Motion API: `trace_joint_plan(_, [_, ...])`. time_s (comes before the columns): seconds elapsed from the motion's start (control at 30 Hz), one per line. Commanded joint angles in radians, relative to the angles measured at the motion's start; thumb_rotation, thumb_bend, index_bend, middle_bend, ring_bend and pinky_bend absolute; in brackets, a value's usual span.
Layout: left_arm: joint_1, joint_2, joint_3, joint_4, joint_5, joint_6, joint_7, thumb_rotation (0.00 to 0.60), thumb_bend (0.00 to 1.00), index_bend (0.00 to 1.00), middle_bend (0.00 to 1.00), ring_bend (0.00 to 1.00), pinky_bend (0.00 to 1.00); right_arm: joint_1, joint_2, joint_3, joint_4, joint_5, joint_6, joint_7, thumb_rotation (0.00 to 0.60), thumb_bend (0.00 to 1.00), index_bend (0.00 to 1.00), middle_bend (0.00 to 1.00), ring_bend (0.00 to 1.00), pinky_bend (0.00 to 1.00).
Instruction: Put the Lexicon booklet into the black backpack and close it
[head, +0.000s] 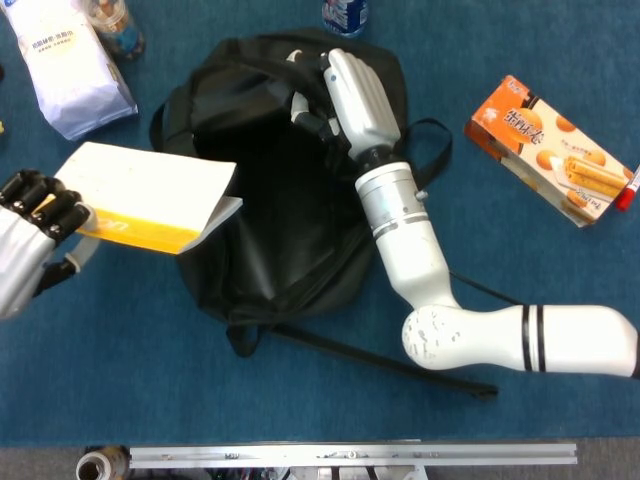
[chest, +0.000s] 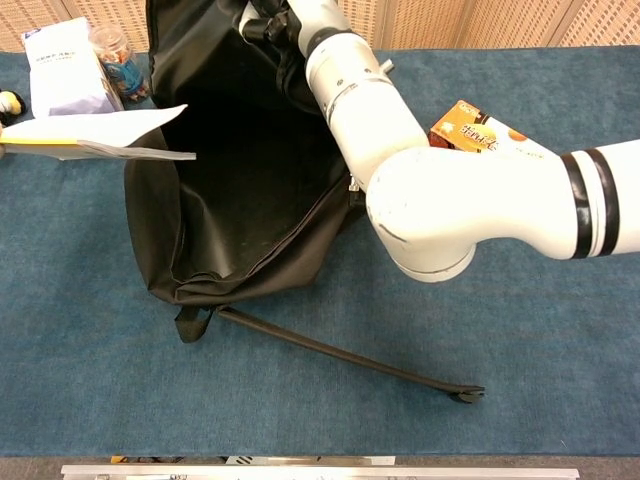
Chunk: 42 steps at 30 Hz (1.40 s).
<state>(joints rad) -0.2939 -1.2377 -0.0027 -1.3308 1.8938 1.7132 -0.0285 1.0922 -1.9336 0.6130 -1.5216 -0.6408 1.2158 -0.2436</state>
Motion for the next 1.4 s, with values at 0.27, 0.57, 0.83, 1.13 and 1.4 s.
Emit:
trace_joint_plan(0.27, [-0.015, -0.001, -0.001, -0.042, 0.038, 0.012, 0.022, 0.600, 0.35, 0.66, 0.59, 0.46, 0.41, 0.042, -0.090, 0.030, 0.110, -0.025, 0.006, 0.035, 0.600, 1.00, 0.78, 0.68, 0.71, 0.99])
trace_joint_plan(0.57, [-0.026, -0.005, 0.018, -0.062, 0.082, 0.004, 0.038, 0.600, 0.35, 0.66, 0.59, 0.45, 0.41, 0.056, -0.118, 0.097, 0.163, 0.009, -0.026, 0.072, 0.600, 1.00, 0.78, 0.68, 0.71, 0.99])
trace_joint_plan(0.83, [-0.054, -0.038, 0.019, -0.059, 0.097, -0.028, 0.034, 0.600, 0.35, 0.66, 0.59, 0.45, 0.41, 0.062, -0.129, 0.108, 0.161, 0.020, -0.051, 0.083, 0.600, 1.00, 0.78, 0.68, 0.71, 0.99])
trace_joint_plan(1.13, [-0.092, -0.074, 0.006, -0.060, 0.108, -0.048, 0.026, 0.600, 0.35, 0.66, 0.59, 0.45, 0.41, 0.059, -0.128, 0.112, 0.150, 0.020, -0.070, 0.095, 0.600, 1.00, 0.78, 0.68, 0.71, 0.99])
trace_joint_plan(1.4, [-0.120, -0.097, 0.004, -0.069, 0.110, -0.076, 0.027, 0.600, 0.35, 0.66, 0.59, 0.45, 0.41, 0.048, -0.112, 0.115, 0.127, 0.026, -0.094, 0.110, 0.600, 1.00, 0.78, 0.68, 0.71, 0.99])
